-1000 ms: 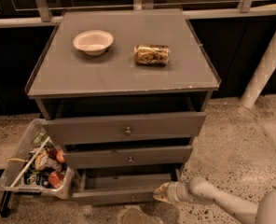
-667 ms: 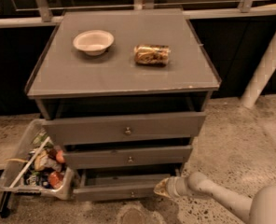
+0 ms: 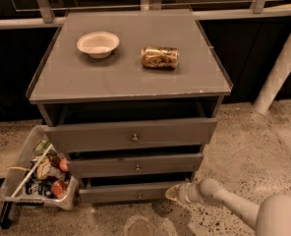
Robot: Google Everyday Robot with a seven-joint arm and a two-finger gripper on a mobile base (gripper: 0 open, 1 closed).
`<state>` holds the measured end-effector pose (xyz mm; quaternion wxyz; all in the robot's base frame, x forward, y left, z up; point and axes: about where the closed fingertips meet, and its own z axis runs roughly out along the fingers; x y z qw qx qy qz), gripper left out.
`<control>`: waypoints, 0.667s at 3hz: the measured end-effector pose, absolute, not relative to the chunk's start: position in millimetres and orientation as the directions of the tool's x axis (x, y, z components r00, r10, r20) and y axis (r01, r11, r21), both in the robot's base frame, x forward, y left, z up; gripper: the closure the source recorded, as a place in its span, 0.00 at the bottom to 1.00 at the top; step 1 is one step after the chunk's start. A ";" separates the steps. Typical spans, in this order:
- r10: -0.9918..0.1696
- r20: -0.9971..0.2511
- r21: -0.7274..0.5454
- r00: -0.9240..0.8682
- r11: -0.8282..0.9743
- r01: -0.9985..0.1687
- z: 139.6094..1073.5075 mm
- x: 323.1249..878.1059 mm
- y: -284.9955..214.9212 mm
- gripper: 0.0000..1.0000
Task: Close bottom drawer
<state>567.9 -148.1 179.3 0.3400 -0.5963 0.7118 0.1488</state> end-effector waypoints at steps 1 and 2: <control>-0.748 -0.662 -0.194 -0.057 0.244 -0.950 179.2 567.9 -148.1 0.82; -0.748 -0.662 -0.194 -0.057 0.244 -0.950 179.2 567.9 -148.1 0.59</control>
Offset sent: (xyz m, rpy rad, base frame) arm 0.0000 0.0000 0.0000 0.0000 0.0000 0.0000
